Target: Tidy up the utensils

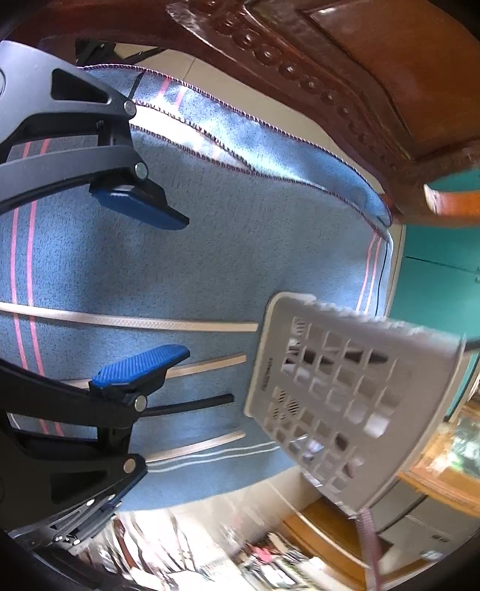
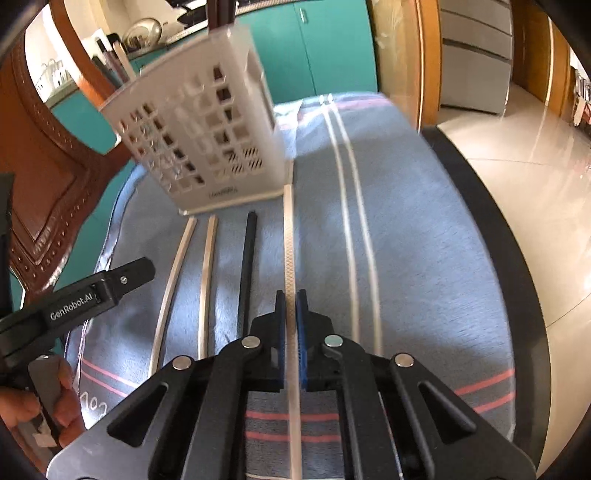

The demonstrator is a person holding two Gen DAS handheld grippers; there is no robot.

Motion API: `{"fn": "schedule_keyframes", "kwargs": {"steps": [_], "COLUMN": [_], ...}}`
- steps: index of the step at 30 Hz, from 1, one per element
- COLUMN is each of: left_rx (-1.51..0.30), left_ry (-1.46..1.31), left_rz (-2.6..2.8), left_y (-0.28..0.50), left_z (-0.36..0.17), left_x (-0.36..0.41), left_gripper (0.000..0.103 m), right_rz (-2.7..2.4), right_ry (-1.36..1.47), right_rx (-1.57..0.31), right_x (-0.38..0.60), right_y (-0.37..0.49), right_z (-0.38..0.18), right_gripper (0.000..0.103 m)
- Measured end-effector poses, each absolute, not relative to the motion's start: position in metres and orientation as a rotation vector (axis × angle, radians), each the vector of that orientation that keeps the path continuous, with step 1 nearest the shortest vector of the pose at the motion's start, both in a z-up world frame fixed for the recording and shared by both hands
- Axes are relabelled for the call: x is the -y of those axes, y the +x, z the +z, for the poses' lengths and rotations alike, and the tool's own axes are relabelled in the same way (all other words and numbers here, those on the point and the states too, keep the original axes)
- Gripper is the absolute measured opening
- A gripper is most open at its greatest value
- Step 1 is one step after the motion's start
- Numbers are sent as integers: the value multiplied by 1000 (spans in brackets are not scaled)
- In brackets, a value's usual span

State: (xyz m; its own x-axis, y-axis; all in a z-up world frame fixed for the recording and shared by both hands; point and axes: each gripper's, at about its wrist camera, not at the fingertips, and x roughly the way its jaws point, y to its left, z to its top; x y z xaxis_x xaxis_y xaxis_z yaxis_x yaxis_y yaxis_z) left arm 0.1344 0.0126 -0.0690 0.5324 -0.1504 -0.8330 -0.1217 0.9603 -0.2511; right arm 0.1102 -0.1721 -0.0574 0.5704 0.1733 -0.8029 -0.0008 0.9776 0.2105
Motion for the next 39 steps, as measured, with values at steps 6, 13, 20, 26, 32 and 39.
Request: {"fn": "schedule_keyframes", "kwargs": {"steps": [6, 13, 20, 26, 32, 39], "left_rx": [-1033, -1047, -1040, -1028, -1029, -1032], "left_ry": [-331, -321, -321, -241, -218, -206], "left_rz": [-20, -43, -23, 9, 22, 23], "left_y": [137, 141, 143, 142, 139, 142], "left_z": [-74, -82, -88, -90, -89, -90], "left_x": [-22, -10, 1, 22, 20, 17], "left_gripper": [65, 65, 65, 65, 65, 65], "right_rz": [103, 108, 104, 100, 107, 107], "right_ry": [222, 226, 226, 213, 182, 157], "right_rx": [-986, -986, -996, -1008, -1021, -1018], "right_x": [181, 184, 184, 178, 169, 162], "right_y": [108, 108, 109, 113, 114, 115], "right_z": [-62, -63, -66, -70, -74, -73], "right_gripper": [6, 7, 14, 15, 18, 24]}}
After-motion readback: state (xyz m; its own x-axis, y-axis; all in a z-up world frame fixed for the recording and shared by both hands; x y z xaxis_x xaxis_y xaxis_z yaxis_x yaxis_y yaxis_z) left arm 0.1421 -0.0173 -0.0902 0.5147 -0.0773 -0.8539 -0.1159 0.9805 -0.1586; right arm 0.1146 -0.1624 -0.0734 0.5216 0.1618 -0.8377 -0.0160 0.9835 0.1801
